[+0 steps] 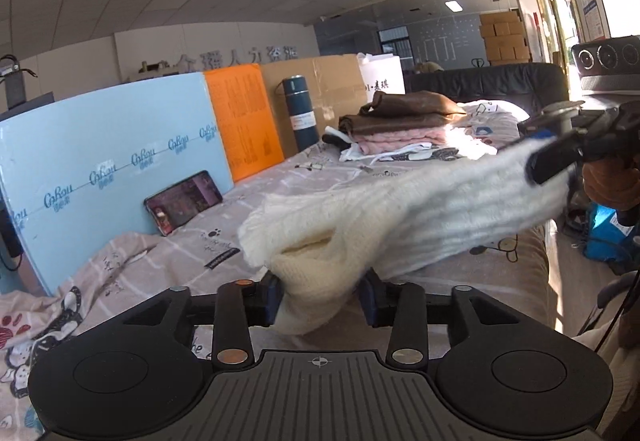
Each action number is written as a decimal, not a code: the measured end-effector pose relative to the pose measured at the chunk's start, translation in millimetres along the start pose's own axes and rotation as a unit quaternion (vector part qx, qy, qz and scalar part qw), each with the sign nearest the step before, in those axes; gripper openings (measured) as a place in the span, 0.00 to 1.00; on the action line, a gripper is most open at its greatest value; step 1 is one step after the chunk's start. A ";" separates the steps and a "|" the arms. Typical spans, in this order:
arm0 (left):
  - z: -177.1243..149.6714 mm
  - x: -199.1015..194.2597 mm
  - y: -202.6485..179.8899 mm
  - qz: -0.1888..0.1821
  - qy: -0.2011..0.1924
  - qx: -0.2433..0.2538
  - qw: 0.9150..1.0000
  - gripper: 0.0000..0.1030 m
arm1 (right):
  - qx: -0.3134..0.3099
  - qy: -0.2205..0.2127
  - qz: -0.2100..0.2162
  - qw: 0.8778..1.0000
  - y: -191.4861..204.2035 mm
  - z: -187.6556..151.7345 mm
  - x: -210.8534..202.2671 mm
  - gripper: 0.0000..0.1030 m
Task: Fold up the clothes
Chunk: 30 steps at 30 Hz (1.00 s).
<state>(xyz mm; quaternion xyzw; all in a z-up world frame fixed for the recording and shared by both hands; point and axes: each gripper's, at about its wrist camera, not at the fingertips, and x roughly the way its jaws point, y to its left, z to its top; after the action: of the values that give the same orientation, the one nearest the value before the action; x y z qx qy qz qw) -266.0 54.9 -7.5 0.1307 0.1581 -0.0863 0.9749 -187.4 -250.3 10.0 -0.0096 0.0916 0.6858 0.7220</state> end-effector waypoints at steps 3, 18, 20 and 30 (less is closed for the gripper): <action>7.8 -15.9 -6.3 0.009 0.003 0.009 1.000 0.79 | -0.005 0.013 0.003 1.000 9.7 -8.1 -2.4 0.69; 34.1 57.7 -20.6 0.067 0.127 0.043 0.989 0.93 | 0.003 0.072 -0.106 0.992 -18.2 -20.2 43.6 0.81; 30.4 74.9 -23.4 0.068 0.151 0.052 0.985 0.93 | -0.001 0.086 -0.129 0.988 -20.1 -23.1 50.7 0.81; 22.7 111.5 7.2 0.061 0.165 -0.064 0.982 0.67 | -0.032 0.085 -0.253 0.963 -35.3 -31.6 64.0 0.46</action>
<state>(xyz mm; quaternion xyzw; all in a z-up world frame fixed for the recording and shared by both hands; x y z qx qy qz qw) -153.7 41.2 -22.0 0.0896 0.3134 0.0068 0.9454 -153.4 -193.6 -34.3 -0.1142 0.1256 0.4800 0.8607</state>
